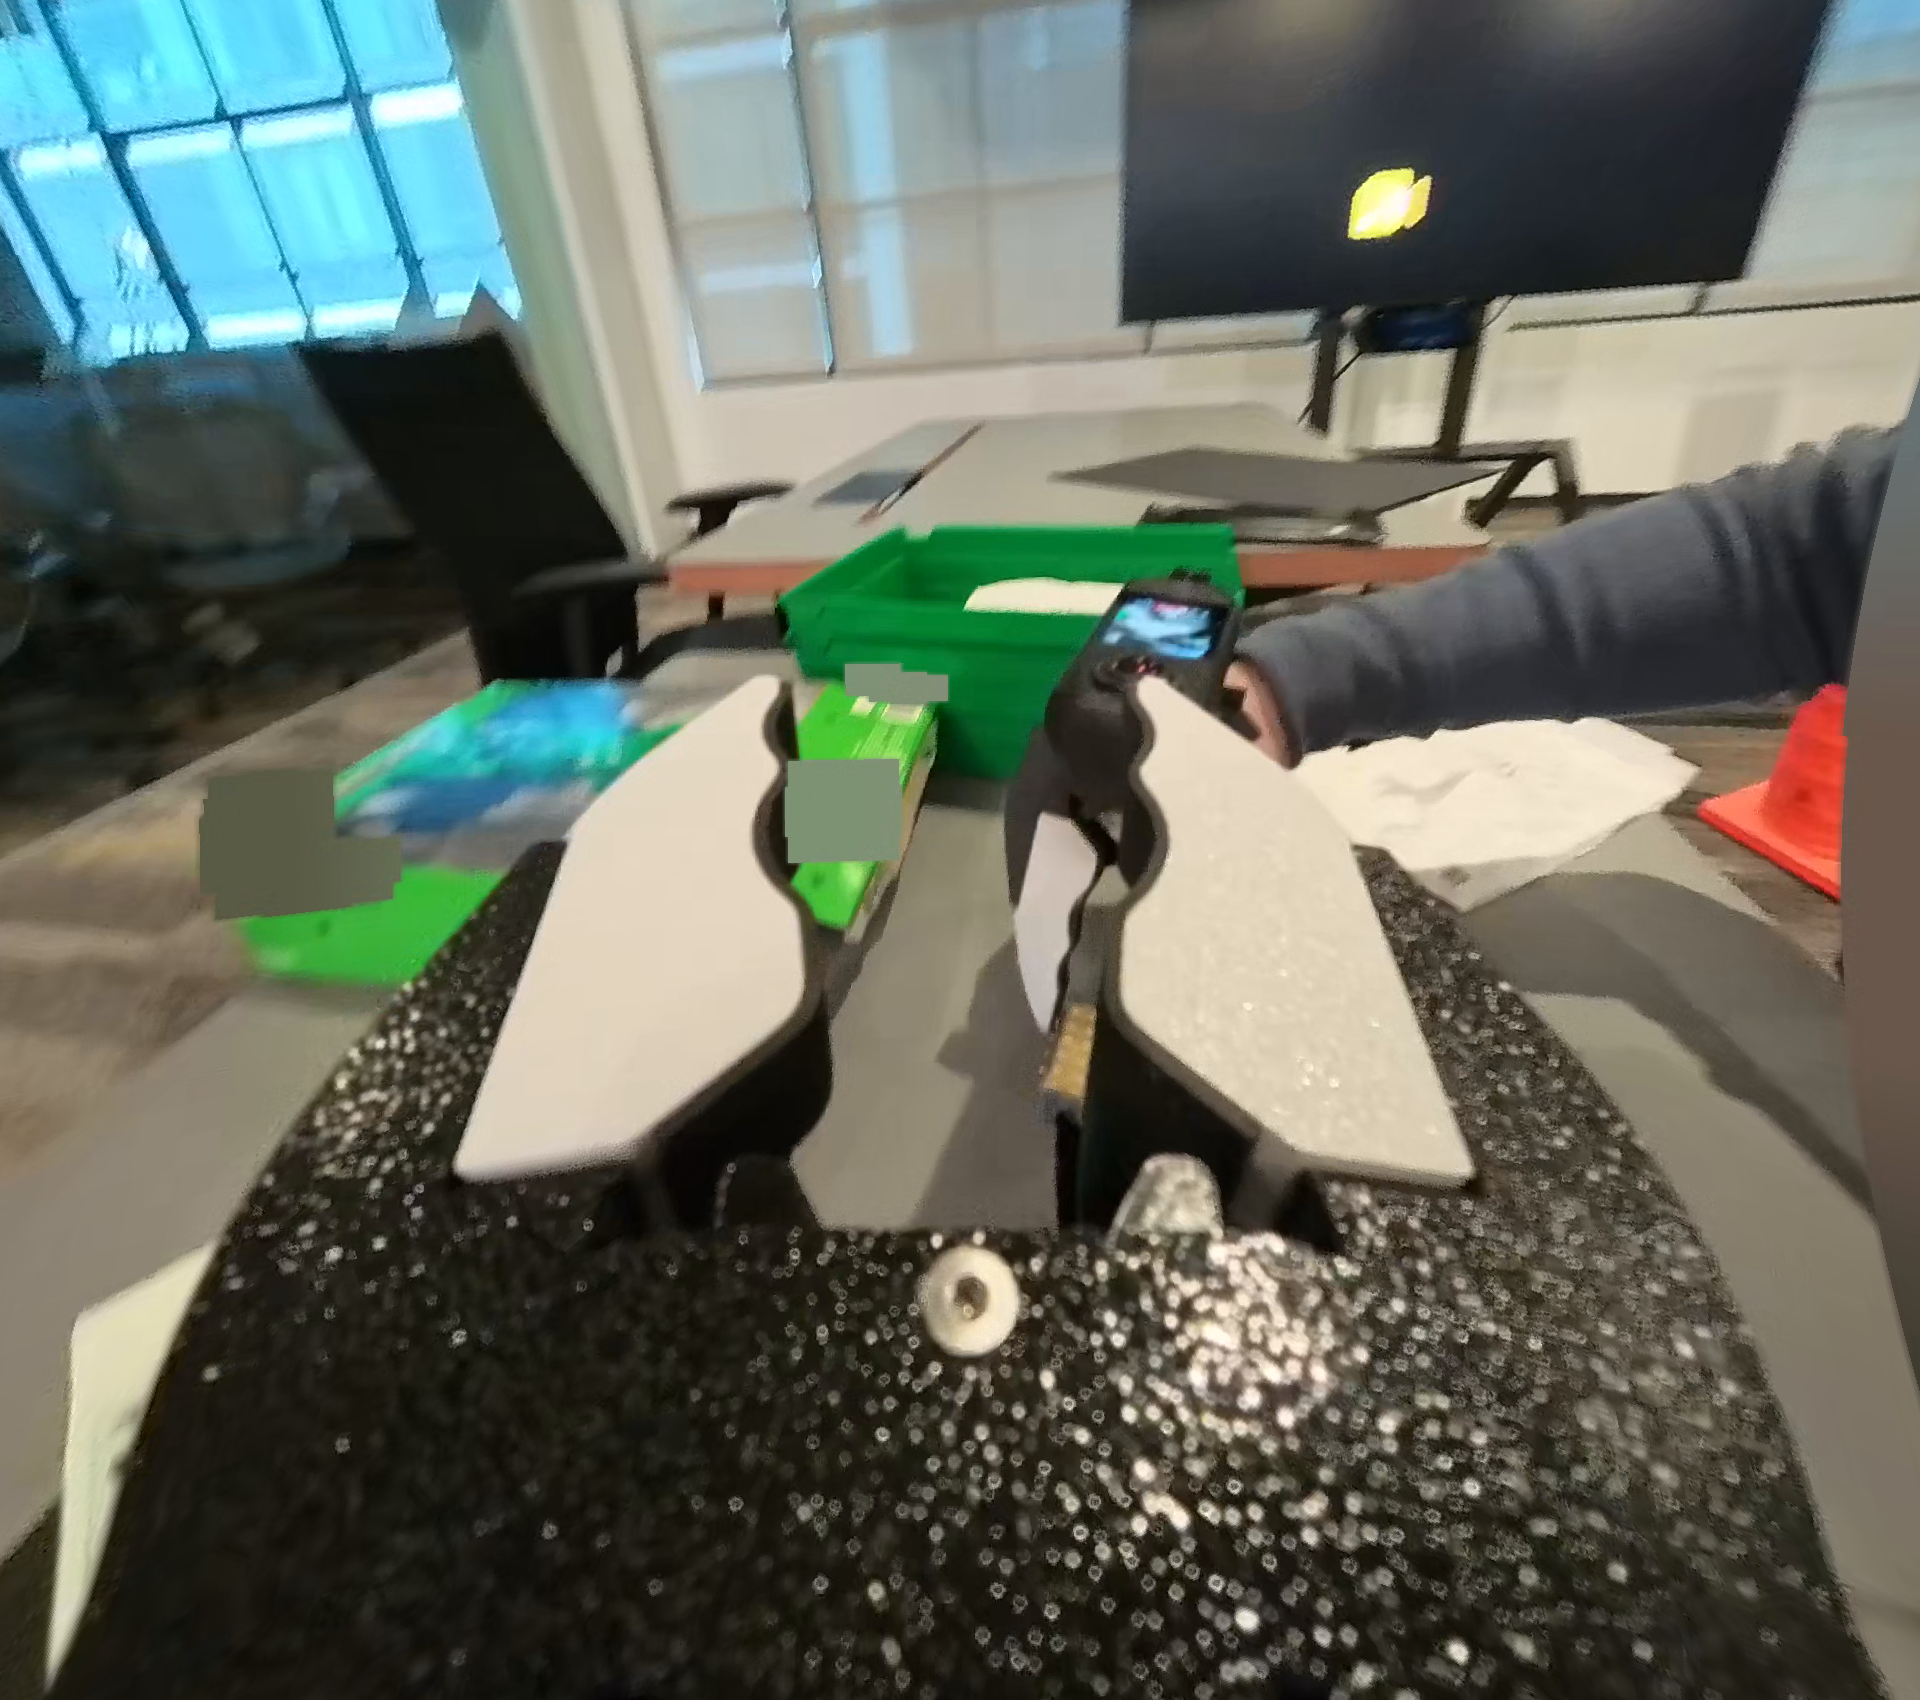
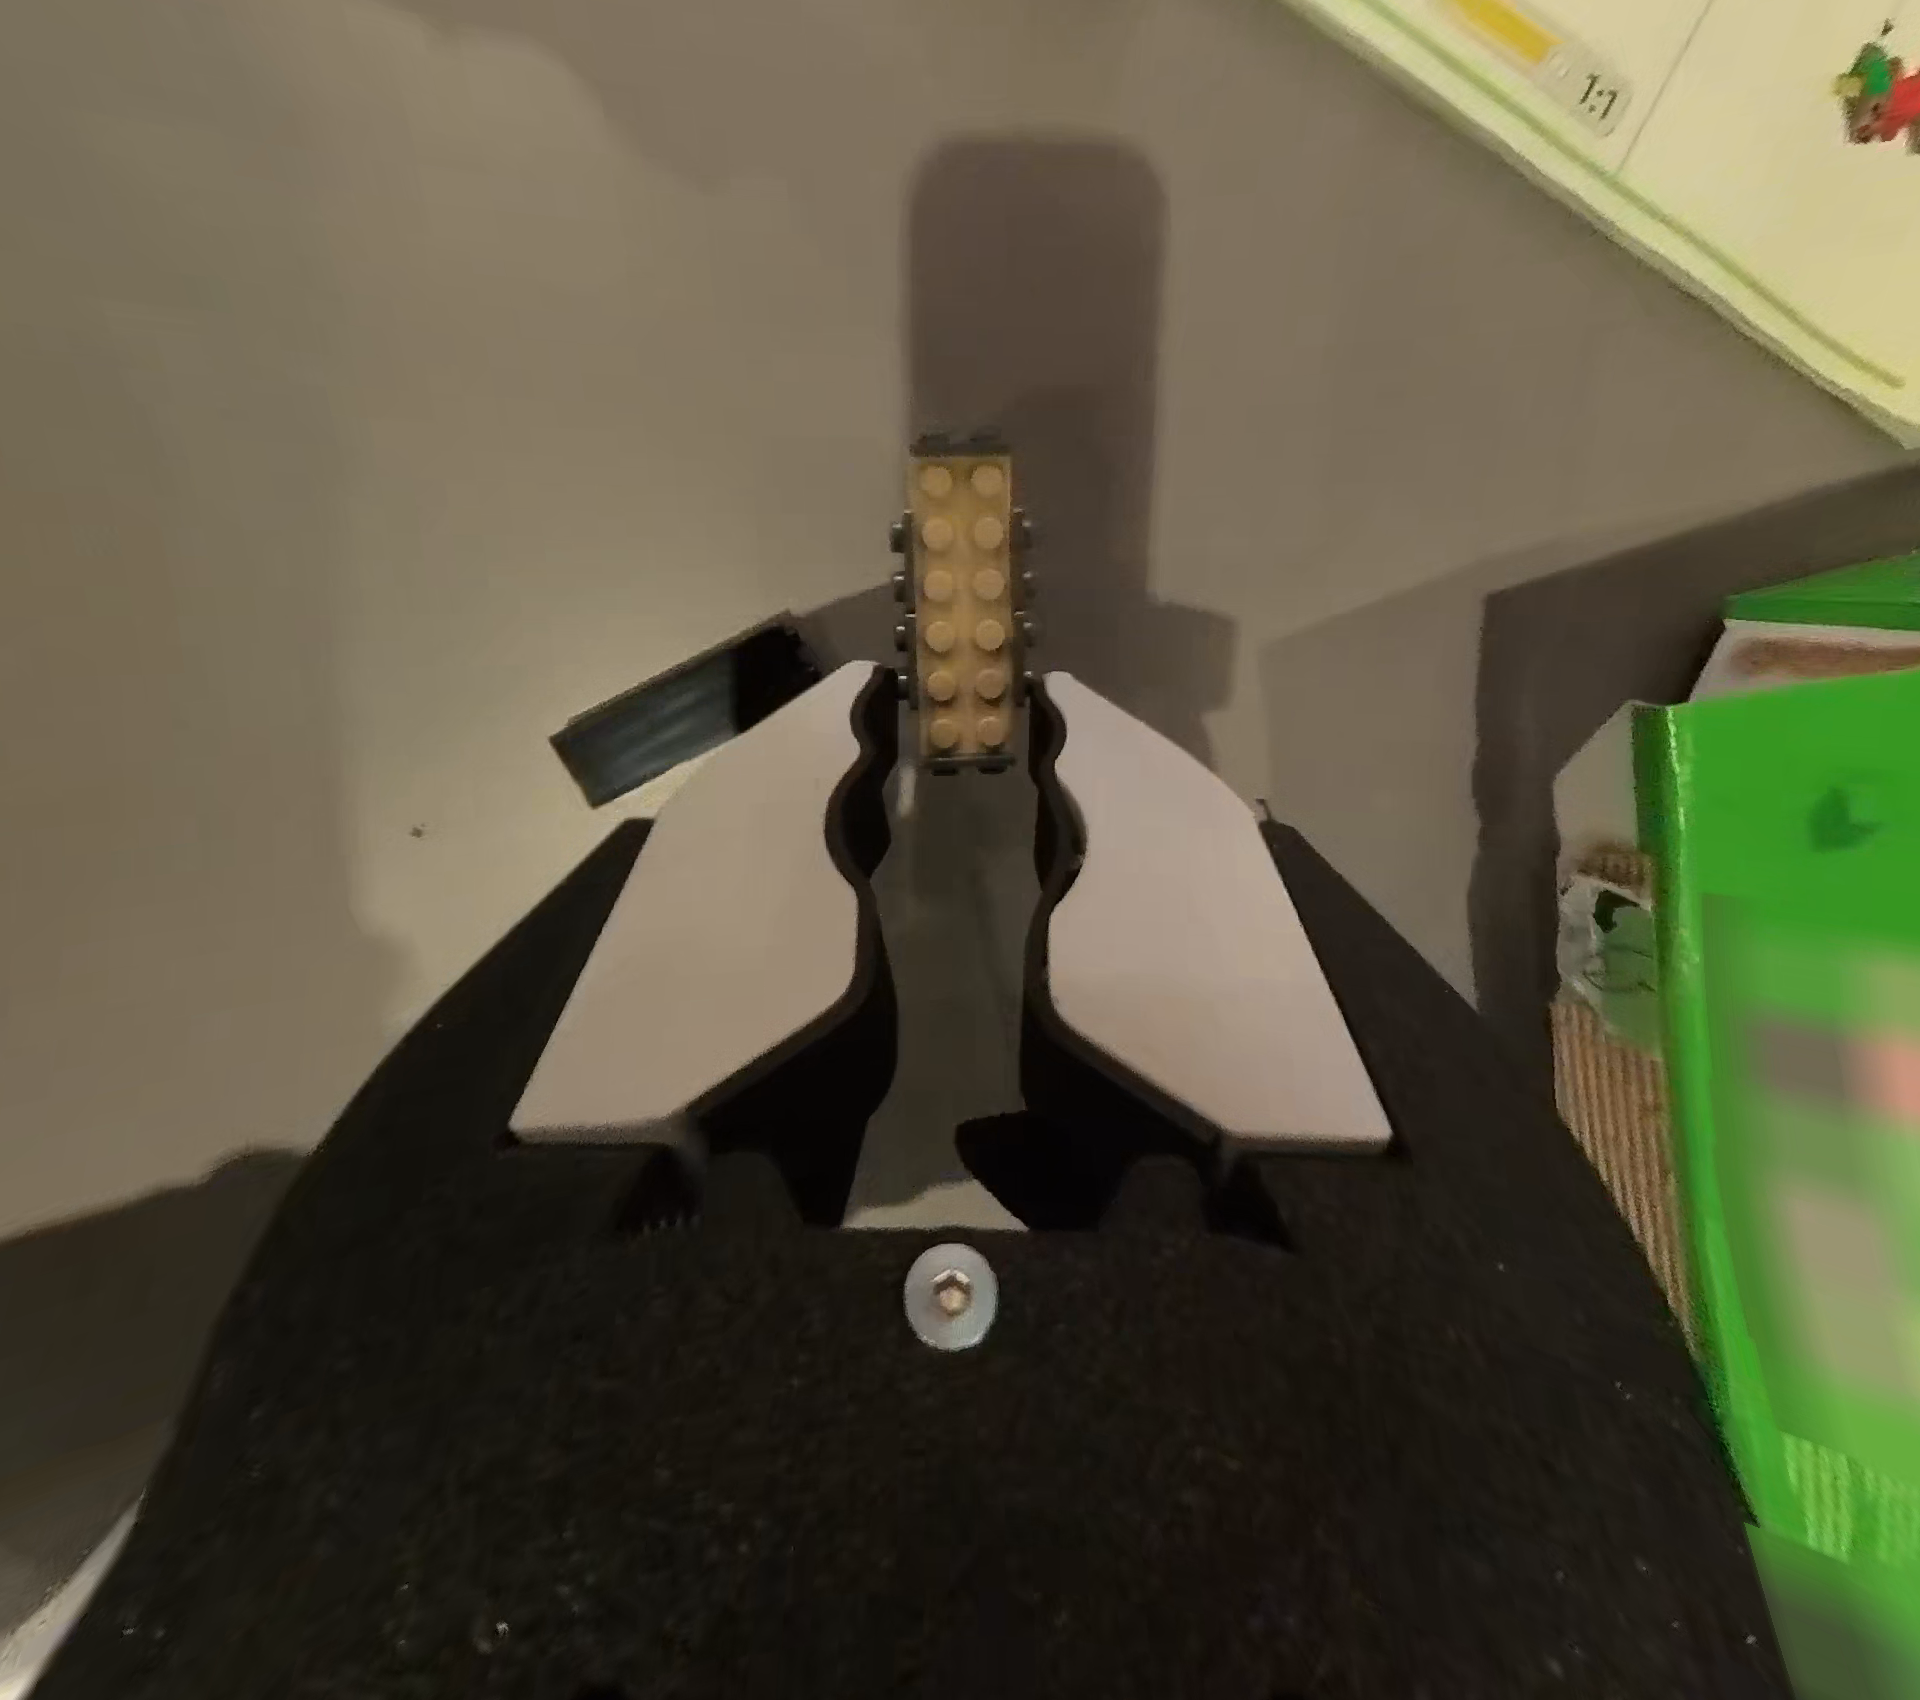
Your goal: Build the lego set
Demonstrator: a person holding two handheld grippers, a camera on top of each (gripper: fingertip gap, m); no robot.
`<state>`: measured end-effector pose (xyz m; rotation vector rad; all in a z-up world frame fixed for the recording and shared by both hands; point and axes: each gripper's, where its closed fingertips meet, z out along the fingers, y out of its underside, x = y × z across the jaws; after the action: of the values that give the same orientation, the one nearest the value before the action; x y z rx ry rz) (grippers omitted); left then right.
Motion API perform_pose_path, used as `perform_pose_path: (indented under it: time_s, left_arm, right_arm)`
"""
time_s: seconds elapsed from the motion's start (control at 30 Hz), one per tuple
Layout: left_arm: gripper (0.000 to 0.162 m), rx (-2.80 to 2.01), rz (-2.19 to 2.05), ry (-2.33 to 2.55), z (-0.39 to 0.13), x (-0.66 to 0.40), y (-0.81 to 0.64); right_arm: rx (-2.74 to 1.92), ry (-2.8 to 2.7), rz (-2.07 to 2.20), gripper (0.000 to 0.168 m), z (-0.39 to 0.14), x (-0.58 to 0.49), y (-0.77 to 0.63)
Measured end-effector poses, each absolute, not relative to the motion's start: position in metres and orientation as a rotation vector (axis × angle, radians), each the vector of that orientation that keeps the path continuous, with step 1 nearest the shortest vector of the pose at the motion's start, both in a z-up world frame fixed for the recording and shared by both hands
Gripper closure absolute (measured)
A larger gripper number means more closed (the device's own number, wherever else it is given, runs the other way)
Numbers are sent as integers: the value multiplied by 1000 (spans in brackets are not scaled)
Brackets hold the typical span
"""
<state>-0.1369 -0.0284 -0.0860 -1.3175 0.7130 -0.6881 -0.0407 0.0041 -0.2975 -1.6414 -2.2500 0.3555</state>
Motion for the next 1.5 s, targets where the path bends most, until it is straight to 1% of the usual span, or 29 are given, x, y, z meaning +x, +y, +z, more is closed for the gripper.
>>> perform_pose_path:
  time_s: [0.23, 0.27, 0.3, 0.33, 0.47, 0.53, 0.57, 0.6, 0.7, 0.8, 0.93, 0.97, 1.03, 1.1, 1.13, 1.33, 1.5]
  left_arm:
    - [102, -1412, -676, 718, -98, -125, -18]
    - [102, -1421, -670, 721, -99, -123, -17]
    - [101, -1428, -667, 722, -99, -122, -17]
    - [101, -1435, -665, 715, -97, -121, -16]
    - [101, -1472, -623, 682, -96, -124, -13]
    - [104, -1512, -592, 648, -99, -130, -9]
    - [109, -1530, -589, 629, -101, -133, -7]
    - [120, -1552, -593, 607, -103, -136, -4]
    - [139, -1675, -547, 518, -119, -147, 8]
    - [162, -1840, -255, 491, -147, -169, 24]
    - [162, -1929, 287, 589, -167, -200, 33]
    - [162, -1944, 411, 644, -172, -204, 33]
    - [162, -1984, 572, 753, -185, -205, 34]
    - [162, -2008, 641, 829, -195, -200, 36]
    - [162, -2012, 661, 862, -199, -196, 37]
    - [162, -2004, 713, 939, -204, -184, 39]
    - [162, -1998, 758, 953, -203, -183, 39]
  right_arm:
    - [-1685, -2314, 371, 144, -308, -35, 5]
    - [-1690, -2303, 394, 142, -309, -36, 5]
    - [-1695, -2287, 426, 134, -310, -38, 3]
    - [-1705, -2276, 450, 129, -310, -38, 2]
    - [-1721, -2192, 475, 125, -304, -40, 4]
    - [-1730, -2113, 508, 121, -293, -42, 2]
    - [-1738, -2065, 540, 119, -286, -43, 0]
    - [-1757, -2016, 587, 114, -278, -44, -4]
    - [-1825, -1825, 664, 91, -248, -49, -8]
    - [-1727, -1557, 635, 78, -185, -62, -7]
    - [-1518, -1214, 781, 73, -79, -95, -43]
    - [-1472, -1174, 740, 72, -60, -102, -51]
    - [-1408, -1188, 560, 59, -43, -117, -63]
    - [-1416, -1246, 343, 44, -46, -127, -67]
    - [-1428, -1276, 250, 42, -51, -130, -67]
    - [-1538, -1325, 154, 43, -74, -129, -58]
    - [-1537, -1317, 158, 47, -76, -129, -57]
